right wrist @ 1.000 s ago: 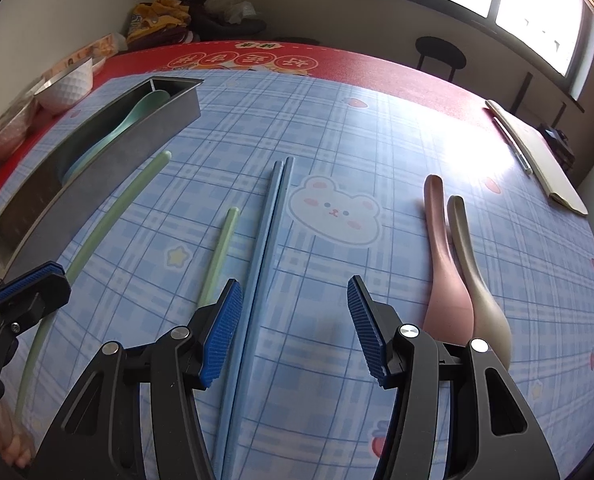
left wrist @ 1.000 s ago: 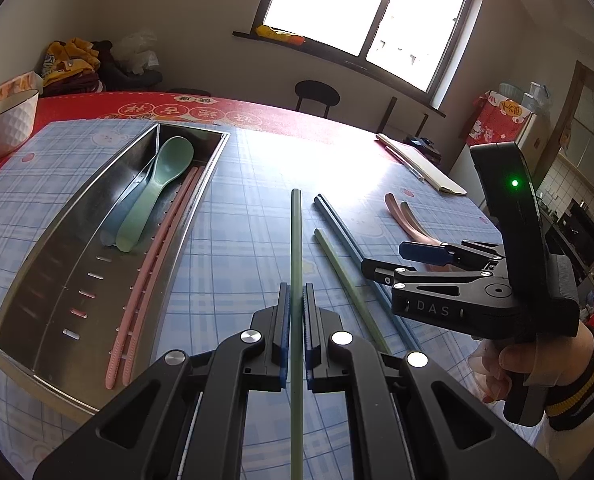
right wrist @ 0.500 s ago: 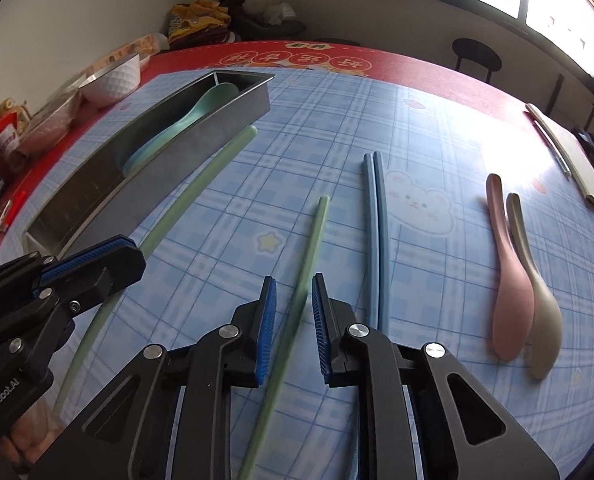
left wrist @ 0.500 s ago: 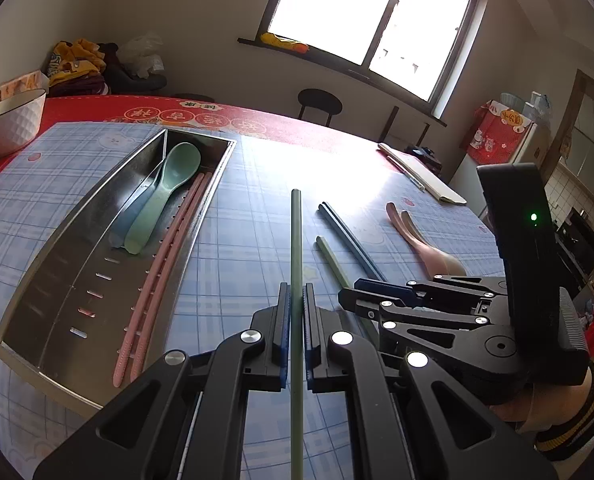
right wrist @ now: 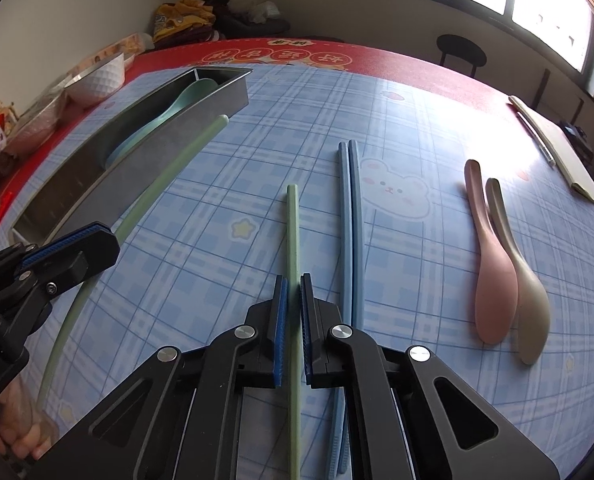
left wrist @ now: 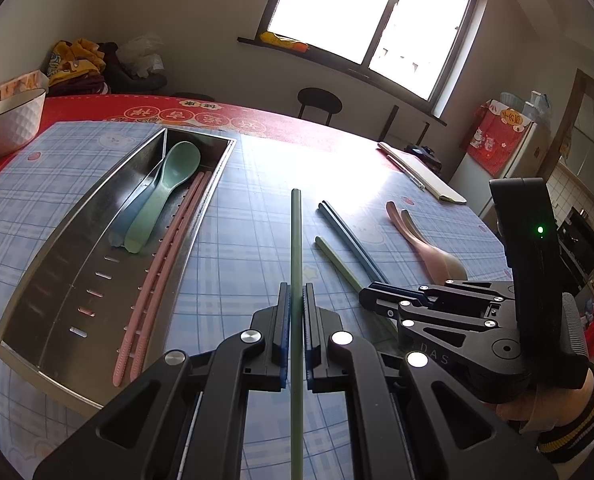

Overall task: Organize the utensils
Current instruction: 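Move the right tool to the second green chopstick and close on it, then lift the second green chopstick with the right tool while the left tool holds its chopstick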

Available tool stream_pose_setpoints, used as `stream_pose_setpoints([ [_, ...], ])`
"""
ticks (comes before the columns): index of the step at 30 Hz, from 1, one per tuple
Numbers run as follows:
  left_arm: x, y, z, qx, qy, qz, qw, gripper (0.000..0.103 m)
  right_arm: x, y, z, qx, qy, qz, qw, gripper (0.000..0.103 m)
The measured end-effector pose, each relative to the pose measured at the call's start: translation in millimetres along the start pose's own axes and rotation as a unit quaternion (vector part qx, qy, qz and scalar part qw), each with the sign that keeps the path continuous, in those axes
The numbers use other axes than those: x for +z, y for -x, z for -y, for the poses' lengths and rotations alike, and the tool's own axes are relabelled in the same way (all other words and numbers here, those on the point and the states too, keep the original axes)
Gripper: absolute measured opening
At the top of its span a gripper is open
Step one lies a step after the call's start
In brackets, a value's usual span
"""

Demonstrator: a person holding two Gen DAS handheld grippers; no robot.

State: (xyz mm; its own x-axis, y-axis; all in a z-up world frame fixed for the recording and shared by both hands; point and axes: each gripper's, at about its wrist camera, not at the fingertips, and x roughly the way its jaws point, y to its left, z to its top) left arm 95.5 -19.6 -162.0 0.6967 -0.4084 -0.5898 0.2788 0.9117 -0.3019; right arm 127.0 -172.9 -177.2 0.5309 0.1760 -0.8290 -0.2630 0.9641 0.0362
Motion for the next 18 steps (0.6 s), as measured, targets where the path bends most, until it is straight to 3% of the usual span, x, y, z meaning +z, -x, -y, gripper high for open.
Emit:
stream_pose_setpoints([
  [11, -1, -3, -1, -0.002, 0.003, -0.003, 1.0, 0.006, -13, 6, 3, -0.005, -0.002, 0.01, 1.0, 0.007],
  [18, -1, -3, -1, -0.002, 0.002, -0.001, 1.0, 0.006, -14, 11, 14, 0.022, -0.032, 0.036, 0.999, 0.006],
])
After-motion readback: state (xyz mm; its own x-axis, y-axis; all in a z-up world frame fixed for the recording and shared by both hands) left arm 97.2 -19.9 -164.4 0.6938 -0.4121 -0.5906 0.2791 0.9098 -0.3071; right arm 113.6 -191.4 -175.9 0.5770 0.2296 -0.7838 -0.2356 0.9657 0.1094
